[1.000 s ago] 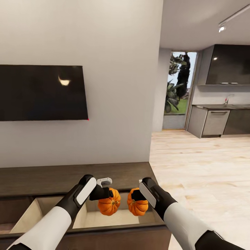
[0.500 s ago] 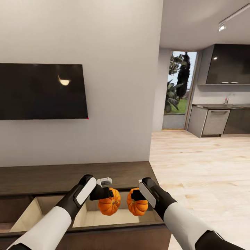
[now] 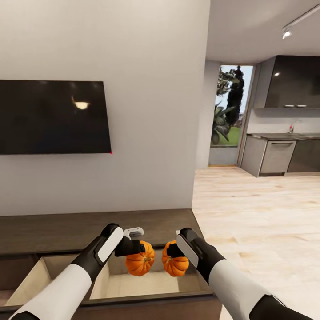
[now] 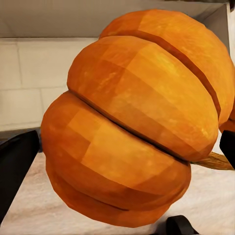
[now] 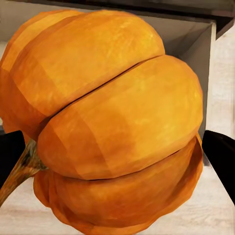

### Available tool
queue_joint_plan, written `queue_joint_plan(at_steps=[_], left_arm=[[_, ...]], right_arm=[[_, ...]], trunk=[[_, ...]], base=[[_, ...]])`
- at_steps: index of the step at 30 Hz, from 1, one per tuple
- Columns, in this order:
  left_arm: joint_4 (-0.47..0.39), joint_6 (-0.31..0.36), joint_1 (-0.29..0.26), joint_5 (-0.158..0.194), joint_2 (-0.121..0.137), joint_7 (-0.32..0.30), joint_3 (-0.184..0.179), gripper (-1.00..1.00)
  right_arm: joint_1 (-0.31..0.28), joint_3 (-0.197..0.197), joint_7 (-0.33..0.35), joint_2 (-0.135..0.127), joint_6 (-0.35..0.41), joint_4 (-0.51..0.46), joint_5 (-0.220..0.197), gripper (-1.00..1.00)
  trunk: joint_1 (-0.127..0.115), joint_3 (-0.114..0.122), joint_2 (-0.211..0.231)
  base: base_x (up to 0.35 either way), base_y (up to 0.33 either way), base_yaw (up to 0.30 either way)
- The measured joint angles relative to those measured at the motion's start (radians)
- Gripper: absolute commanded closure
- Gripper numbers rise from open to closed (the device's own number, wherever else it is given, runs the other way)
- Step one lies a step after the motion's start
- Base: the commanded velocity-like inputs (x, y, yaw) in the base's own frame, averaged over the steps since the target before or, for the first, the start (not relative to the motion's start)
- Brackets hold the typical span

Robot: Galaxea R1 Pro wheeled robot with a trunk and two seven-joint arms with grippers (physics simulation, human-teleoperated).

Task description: Place each of the two pumpkins and all three candles from the living room inside a cabinet in the living room (use any cabinet), then make sure every cabinet is closed, and position the cauldron so it is next to a table in the living room.

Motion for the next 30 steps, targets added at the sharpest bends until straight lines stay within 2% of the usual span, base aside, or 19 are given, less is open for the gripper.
queue_joint_plan(at_steps=[12,17,30], left_arm=[[-0.001,0.000,0.000,-0.002,0.000,0.000,0.000,1.00],[-0.001,0.002,0.000,-0.002,0.000,0.000,0.000,1.00],[-0.001,0.017,0.000,0.000,0.000,0.000,0.000,1.00]], right_arm=[[0.000,0.005,0.006,0.001,-0.003,-0.003,0.001,1.00],[0.000,0.005,0.039,0.000,-0.002,-0.004,-0.001,1.00],[0.000,0.005,0.050,-0.001,0.001,-0.004,0.001,1.00]], trunk=[[0.000,0.000,0.000],[0.000,0.000,0.000],[0.000,0.000,0.000]], base=[[0.097,0.000,0.000],[0.173,0.000,0.000],[0.047,0.000,0.000]])
